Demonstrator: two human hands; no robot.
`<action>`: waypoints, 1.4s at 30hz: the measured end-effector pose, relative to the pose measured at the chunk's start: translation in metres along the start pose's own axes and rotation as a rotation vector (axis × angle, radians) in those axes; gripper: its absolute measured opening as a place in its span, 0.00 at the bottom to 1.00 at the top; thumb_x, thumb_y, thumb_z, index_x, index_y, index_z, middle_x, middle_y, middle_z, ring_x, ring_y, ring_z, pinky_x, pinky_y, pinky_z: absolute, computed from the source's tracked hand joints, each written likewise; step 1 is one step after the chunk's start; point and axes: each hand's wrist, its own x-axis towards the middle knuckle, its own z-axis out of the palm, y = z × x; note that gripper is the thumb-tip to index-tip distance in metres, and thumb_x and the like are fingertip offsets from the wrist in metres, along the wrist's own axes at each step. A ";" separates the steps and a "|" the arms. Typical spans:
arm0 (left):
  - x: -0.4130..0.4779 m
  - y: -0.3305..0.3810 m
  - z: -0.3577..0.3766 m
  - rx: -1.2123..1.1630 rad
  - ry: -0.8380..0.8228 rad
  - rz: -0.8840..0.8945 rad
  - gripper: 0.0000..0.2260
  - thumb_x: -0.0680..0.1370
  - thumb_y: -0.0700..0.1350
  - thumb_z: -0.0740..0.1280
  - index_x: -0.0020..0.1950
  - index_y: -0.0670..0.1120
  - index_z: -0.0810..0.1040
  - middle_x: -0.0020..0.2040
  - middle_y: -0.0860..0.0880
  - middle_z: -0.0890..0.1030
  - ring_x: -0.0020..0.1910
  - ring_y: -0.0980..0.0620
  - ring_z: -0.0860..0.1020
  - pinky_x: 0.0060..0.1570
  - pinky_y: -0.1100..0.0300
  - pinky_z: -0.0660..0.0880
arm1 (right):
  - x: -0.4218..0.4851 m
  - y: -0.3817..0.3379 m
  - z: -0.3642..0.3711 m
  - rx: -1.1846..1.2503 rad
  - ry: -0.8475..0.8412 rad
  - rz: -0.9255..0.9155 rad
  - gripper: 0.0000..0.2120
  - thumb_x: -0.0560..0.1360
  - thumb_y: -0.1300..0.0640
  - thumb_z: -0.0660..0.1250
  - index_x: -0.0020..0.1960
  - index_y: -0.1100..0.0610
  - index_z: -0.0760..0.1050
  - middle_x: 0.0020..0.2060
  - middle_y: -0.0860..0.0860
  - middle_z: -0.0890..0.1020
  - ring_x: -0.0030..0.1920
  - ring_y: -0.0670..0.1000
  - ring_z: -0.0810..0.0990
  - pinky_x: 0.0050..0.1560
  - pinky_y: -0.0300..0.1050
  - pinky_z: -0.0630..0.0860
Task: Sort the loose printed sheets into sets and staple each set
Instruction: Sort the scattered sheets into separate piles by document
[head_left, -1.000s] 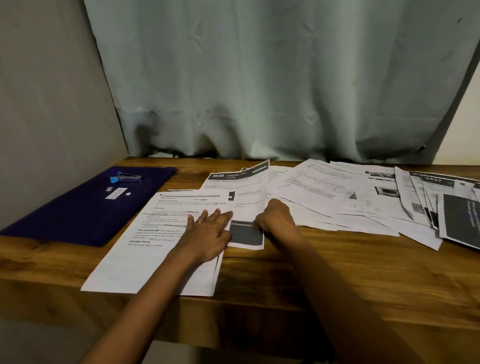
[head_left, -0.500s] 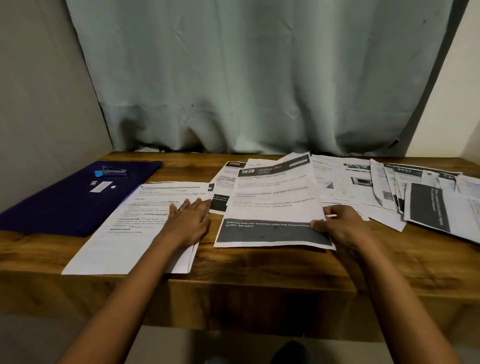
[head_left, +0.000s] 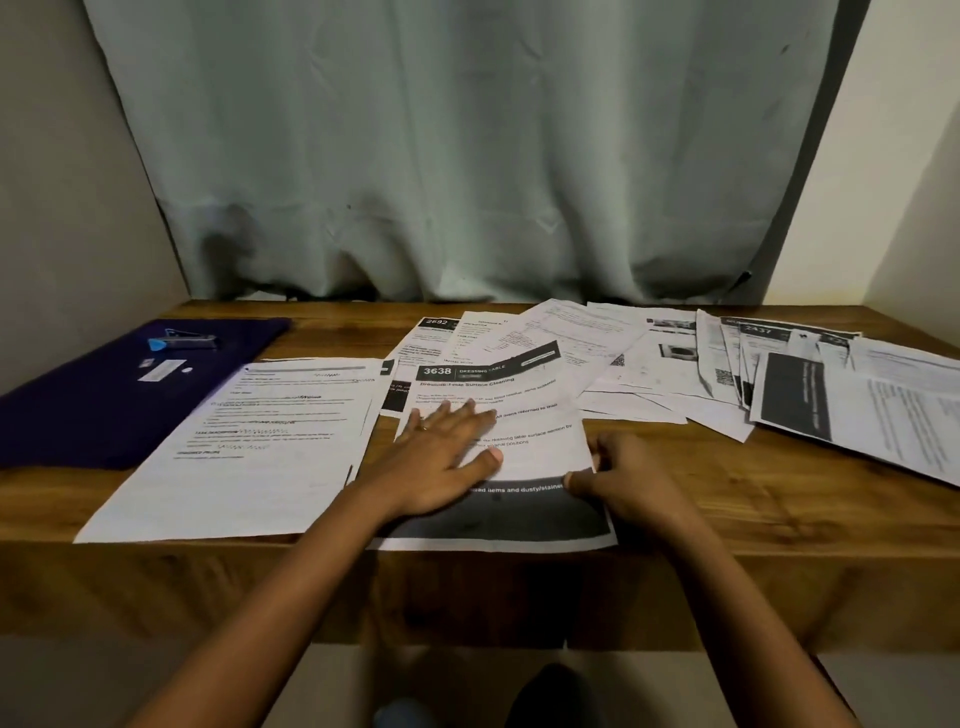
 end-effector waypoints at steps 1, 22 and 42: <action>0.001 0.002 0.004 0.023 -0.041 0.002 0.27 0.79 0.63 0.50 0.77 0.59 0.48 0.78 0.53 0.45 0.77 0.51 0.42 0.73 0.48 0.37 | 0.000 -0.001 0.000 -0.041 -0.003 -0.011 0.11 0.70 0.60 0.71 0.51 0.54 0.75 0.44 0.49 0.82 0.43 0.48 0.80 0.46 0.48 0.79; 0.044 0.046 0.024 0.159 -0.204 -0.001 0.30 0.78 0.67 0.46 0.76 0.60 0.40 0.77 0.53 0.38 0.76 0.47 0.36 0.72 0.41 0.34 | 0.038 0.052 -0.057 -0.393 0.111 -0.194 0.23 0.78 0.50 0.64 0.70 0.55 0.67 0.70 0.53 0.69 0.72 0.51 0.63 0.66 0.40 0.60; 0.079 0.166 0.047 0.075 -0.100 0.237 0.28 0.80 0.63 0.47 0.77 0.58 0.44 0.78 0.49 0.43 0.76 0.50 0.39 0.72 0.45 0.33 | 0.025 0.143 -0.138 -0.458 0.375 0.033 0.18 0.78 0.48 0.60 0.62 0.59 0.73 0.60 0.58 0.76 0.59 0.58 0.74 0.64 0.53 0.68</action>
